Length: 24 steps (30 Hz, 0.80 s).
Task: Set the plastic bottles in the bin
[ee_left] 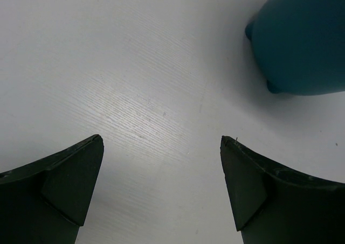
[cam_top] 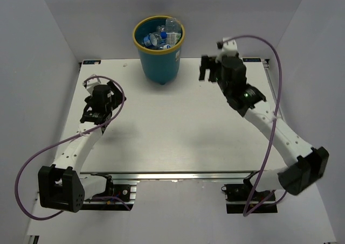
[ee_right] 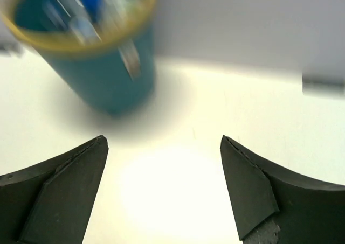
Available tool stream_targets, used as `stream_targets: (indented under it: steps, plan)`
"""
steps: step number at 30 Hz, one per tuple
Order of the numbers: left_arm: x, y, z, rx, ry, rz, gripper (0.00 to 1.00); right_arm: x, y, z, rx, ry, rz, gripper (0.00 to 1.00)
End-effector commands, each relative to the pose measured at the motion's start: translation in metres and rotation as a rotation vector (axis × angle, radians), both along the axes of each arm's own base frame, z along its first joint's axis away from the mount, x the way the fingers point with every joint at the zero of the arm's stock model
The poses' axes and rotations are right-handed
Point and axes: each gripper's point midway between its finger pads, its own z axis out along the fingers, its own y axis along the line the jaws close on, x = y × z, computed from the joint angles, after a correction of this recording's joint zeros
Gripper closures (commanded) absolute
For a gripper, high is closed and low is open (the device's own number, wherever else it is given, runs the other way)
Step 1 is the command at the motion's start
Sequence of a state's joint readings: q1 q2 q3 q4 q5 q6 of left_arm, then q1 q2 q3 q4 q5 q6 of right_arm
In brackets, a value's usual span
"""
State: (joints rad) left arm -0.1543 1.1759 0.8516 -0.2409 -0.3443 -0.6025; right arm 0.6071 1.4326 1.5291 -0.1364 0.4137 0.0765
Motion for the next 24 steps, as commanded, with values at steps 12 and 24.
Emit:
stream_targets:
  steps: [12, 24]
  plan:
    - [-0.008, 0.018, 0.034, 0.013, -0.044, 0.115, 0.02, -0.068, -0.081, -0.186, 0.045, 0.361, -0.17, 0.11]
    - [-0.011, 0.015, 0.042, -0.009, -0.066, 0.107, 0.02, -0.06, -0.078, -0.194, 0.044, 0.363, -0.182, 0.1]
